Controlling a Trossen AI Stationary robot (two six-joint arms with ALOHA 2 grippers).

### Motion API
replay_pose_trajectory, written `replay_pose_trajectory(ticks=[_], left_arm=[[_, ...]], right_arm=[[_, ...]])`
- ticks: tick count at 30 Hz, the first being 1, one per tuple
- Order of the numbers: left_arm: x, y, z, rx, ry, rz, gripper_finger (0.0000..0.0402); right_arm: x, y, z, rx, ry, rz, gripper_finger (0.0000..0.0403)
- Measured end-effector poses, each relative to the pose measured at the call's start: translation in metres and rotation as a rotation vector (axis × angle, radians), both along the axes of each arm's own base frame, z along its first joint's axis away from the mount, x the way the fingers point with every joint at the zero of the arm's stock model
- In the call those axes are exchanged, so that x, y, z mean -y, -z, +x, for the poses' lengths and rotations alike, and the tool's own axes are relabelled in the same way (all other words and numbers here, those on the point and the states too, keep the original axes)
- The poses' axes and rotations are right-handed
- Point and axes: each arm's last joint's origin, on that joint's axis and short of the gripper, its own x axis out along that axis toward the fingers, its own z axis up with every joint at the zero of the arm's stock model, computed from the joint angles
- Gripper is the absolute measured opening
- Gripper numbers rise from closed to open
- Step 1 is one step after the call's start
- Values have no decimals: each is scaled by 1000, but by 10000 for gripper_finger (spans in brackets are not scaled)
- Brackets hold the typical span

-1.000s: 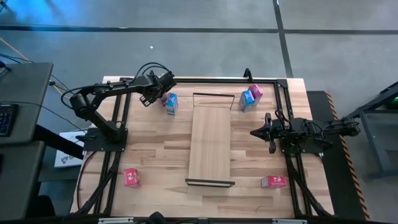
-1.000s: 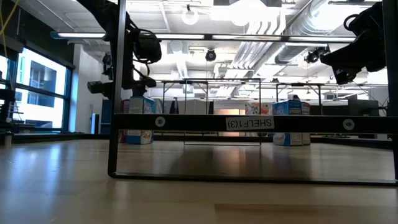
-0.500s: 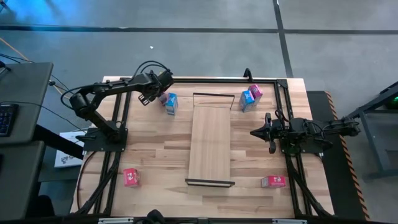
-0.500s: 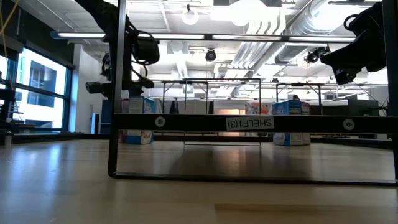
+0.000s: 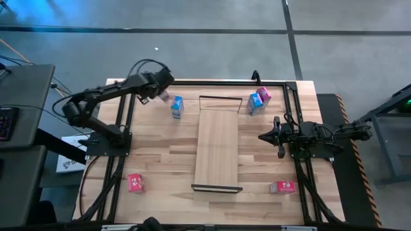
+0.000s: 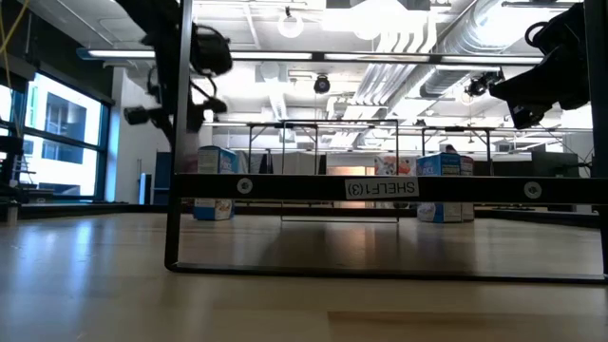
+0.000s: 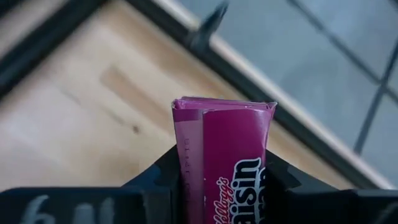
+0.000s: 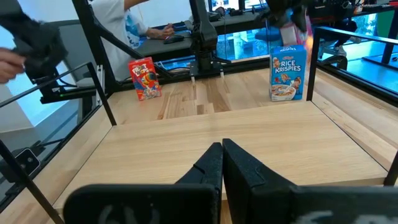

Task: Stack cereal on shelf
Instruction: Put the left violet cereal box on the shelf

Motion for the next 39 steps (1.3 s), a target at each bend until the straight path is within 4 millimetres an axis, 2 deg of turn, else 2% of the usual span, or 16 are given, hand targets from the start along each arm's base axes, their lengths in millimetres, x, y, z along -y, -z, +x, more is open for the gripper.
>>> replay_pose_trajectory(ticks=[4, 8, 13, 16, 22, 28, 34, 39], left_arm=[[10, -31, -21, 15, 39, 106, 117], [29, -62, -41, 49, 125, 208, 117], [56, -93, -53, 115, 366, 341, 117], [70, -106, -52, 186, 538, 401, 117], [94, -121, -26, 323, 921, 502, 117], [116, -123, -5, 379, 1241, 515, 117], [128, -118, 26, 278, 1486, 440, 117], [131, -111, 65, 99, 1643, 412, 117]], right_arm=[[0, 0, 0, 0, 0, 0, 0], [0, 0, 0, 0, 0, 0, 0], [0, 0, 0, 0, 0, 0, 0], [0, 0, 0, 0, 0, 0, 0], [0, 0, 0, 0, 0, 0, 0], [0, 0, 0, 0, 0, 0, 0], [0, 0, 0, 0, 0, 0, 0], [0, 0, 0, 0, 0, 0, 0]])
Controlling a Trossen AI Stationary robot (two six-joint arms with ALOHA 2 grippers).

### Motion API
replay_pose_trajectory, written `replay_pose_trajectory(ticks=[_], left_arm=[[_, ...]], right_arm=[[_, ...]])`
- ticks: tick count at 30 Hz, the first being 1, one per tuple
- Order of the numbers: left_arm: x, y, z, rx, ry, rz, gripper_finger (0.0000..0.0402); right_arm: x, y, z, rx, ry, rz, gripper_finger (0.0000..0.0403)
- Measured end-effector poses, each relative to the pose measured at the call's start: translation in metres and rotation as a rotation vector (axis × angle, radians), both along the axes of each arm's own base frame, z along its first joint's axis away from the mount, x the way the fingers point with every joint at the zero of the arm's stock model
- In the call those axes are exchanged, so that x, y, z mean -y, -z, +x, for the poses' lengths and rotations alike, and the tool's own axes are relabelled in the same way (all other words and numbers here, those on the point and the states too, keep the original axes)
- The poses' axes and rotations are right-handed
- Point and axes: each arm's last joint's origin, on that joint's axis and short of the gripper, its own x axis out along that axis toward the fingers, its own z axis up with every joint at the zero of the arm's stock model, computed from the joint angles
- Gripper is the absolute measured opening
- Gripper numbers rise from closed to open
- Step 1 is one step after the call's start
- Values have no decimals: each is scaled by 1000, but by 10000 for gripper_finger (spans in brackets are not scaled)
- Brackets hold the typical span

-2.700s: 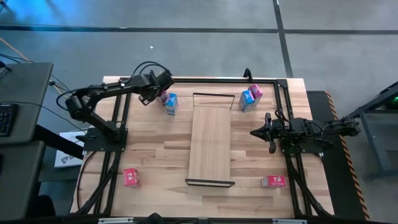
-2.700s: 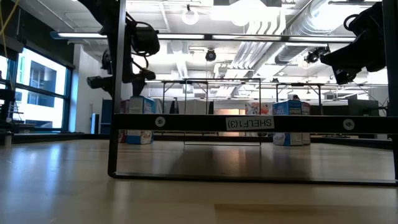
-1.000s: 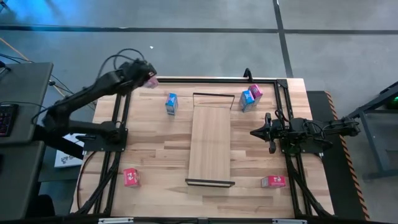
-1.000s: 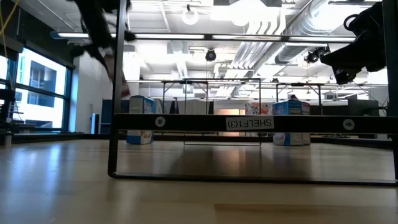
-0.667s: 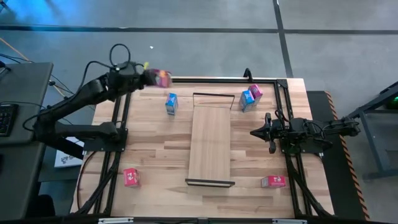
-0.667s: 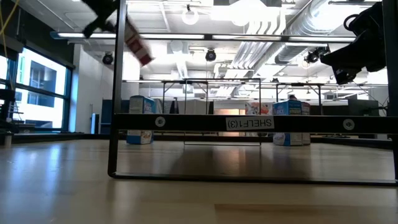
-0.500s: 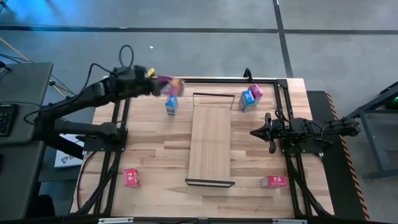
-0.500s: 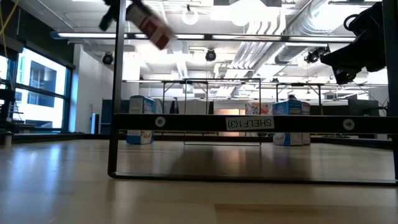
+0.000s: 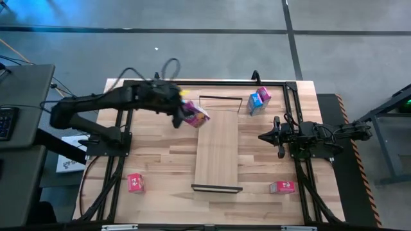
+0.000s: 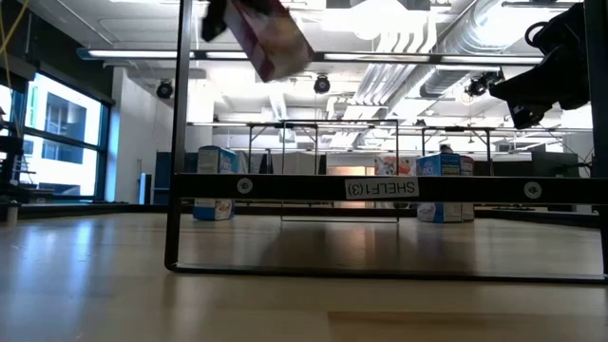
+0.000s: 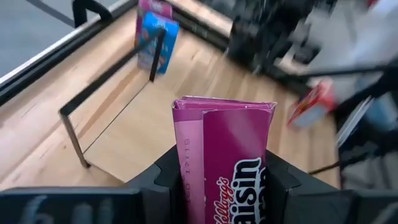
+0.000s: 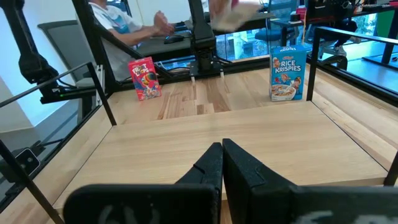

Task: Stack cereal on shelf
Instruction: Put the left violet cereal box on the shelf

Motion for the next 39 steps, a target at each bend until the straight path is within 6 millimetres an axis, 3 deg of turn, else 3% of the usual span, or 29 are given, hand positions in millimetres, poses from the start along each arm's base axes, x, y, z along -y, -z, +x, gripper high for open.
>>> replay_pose_trajectory(ticks=[8, 16, 22, 31, 39], left_arm=[[-3, 33, 56, -203, 14, 206, 117], [-9, 79, 86, -368, -13, 220, 117], [-9, 100, 98, -410, -45, 171, 117], [-10, 102, 99, -402, -77, 167, 124], [-15, 100, 100, -386, -92, 190, 189]], right_arm=[[0, 0, 0, 0, 0, 0, 0], [0, 0, 0, 0, 0, 0, 0], [0, 0, 0, 0, 0, 0, 0], [0, 0, 0, 0, 0, 0, 0], [0, 0, 0, 0, 0, 0, 0]])
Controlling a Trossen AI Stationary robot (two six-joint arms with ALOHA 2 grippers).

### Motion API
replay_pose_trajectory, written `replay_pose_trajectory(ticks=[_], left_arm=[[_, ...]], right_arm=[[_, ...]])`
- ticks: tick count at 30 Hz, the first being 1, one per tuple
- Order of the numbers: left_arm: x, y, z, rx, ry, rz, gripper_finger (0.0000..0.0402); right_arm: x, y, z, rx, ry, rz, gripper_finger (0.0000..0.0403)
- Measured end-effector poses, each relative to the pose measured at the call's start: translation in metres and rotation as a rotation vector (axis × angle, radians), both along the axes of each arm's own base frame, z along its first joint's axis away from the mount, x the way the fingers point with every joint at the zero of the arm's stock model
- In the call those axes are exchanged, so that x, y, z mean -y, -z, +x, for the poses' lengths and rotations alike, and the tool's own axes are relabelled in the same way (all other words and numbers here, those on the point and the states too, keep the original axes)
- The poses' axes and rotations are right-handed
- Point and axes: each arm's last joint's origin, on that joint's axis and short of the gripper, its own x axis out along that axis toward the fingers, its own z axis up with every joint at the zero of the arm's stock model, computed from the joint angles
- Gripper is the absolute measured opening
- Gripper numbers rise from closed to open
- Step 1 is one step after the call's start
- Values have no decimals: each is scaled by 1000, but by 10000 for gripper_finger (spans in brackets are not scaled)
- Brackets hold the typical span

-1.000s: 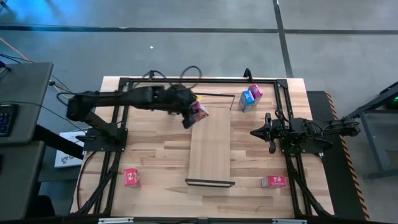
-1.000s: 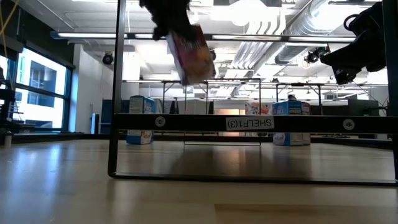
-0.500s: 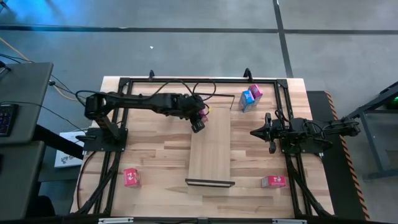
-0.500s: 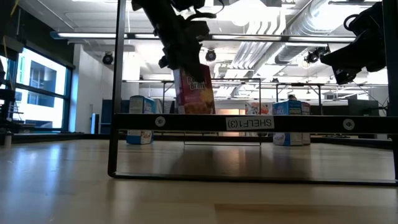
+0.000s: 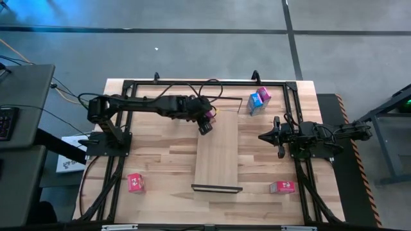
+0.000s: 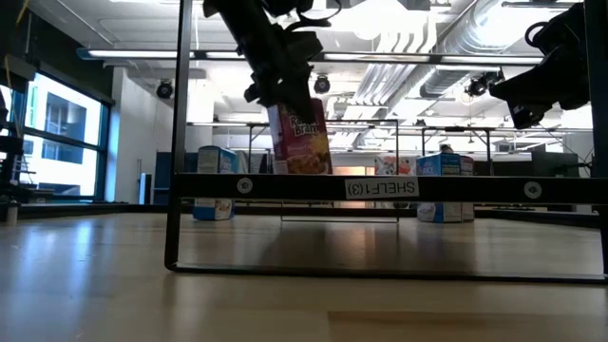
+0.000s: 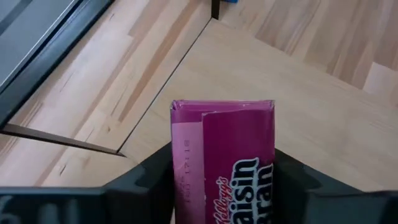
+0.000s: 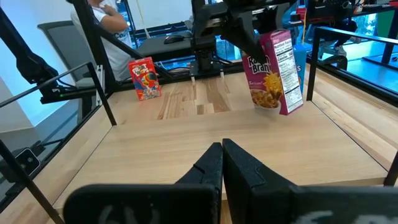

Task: Stack cereal on shelf
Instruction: Put the left violet cereal box on the shelf

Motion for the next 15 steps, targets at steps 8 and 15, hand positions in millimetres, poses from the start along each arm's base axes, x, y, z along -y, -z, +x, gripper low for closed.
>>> replay_pose_trajectory(ticks=[8, 15], left_arm=[[-6, -5, 1, 22, -30, -12, 220], [-6, -43, 2, 92, 49, 59, 220]], right_arm=[[0, 0, 0, 0, 0, 0, 0], [0, 0, 0, 0, 0, 0, 0]])
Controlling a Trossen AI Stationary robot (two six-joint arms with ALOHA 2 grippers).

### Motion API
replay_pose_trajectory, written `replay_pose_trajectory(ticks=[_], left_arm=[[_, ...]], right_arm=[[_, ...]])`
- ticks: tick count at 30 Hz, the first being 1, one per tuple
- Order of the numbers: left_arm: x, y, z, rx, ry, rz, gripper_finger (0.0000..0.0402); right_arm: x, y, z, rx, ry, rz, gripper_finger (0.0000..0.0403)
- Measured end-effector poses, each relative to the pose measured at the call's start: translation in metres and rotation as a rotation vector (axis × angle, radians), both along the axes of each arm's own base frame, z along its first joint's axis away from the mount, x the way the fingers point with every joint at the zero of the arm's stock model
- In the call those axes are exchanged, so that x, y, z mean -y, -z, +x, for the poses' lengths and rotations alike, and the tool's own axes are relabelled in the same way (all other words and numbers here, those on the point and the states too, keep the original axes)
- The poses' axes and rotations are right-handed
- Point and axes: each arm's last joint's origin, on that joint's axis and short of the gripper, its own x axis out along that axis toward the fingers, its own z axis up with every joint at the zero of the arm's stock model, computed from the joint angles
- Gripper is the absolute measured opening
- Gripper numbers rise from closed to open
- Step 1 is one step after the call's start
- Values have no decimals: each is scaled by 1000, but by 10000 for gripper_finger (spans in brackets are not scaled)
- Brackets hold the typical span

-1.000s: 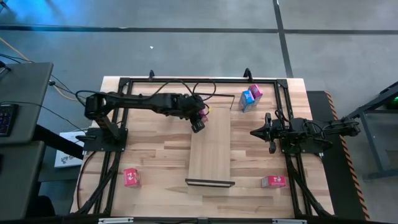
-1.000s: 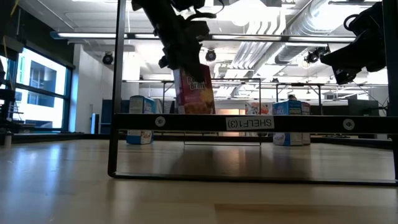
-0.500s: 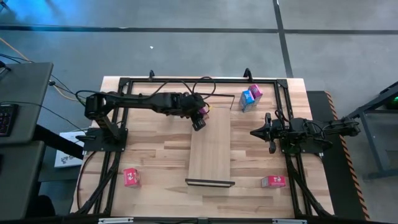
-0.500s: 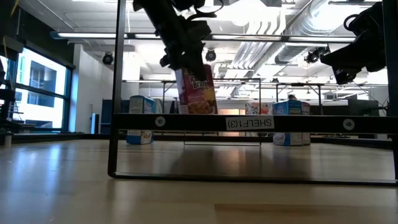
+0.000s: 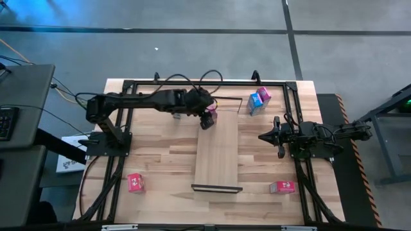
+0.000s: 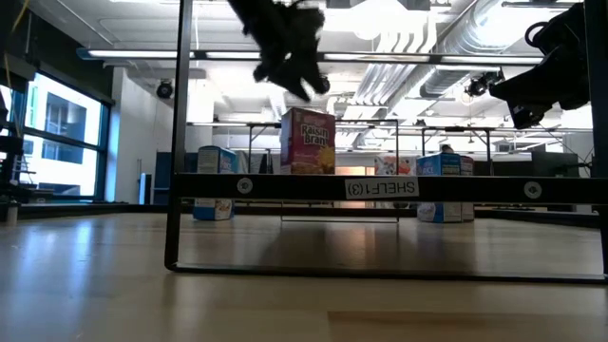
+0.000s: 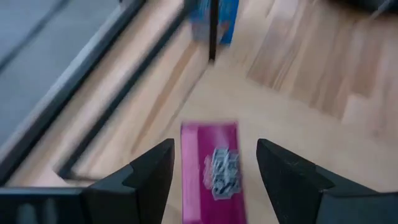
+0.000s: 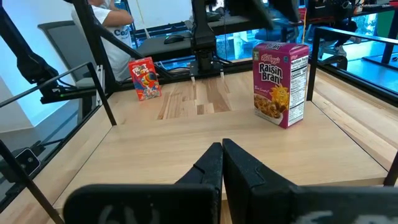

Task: Stack cereal on shelf
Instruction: Put the left violet cereal box on the shelf

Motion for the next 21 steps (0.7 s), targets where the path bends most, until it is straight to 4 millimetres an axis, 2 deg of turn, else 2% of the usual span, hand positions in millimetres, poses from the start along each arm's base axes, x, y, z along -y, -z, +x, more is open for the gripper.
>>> replay_pose_trajectory(ticks=[6, 9, 11, 14, 15, 19, 21], left_arm=[[2, -29, -25, 9, -14, 21, 213], [2, -33, -36, 18, -84, 16, 174], [3, -24, -43, 5, -124, -5, 126], [4, -4, -53, 9, -184, -59, 33], [5, 2, -57, 19, -210, -77, 17], [5, 25, -70, 94, -277, -110, 9], [1, 37, -69, 142, -292, -116, 3]], right_arm=[[0, 0, 0, 0, 0, 0, 0], [0, 0, 0, 0, 0, 0, 0], [0, 0, 0, 0, 0, 0, 0], [0, 0, 0, 0, 0, 0, 0], [0, 0, 0, 0, 0, 0, 0], [0, 0, 0, 0, 0, 0, 0], [0, 0, 0, 0, 0, 0, 0]])
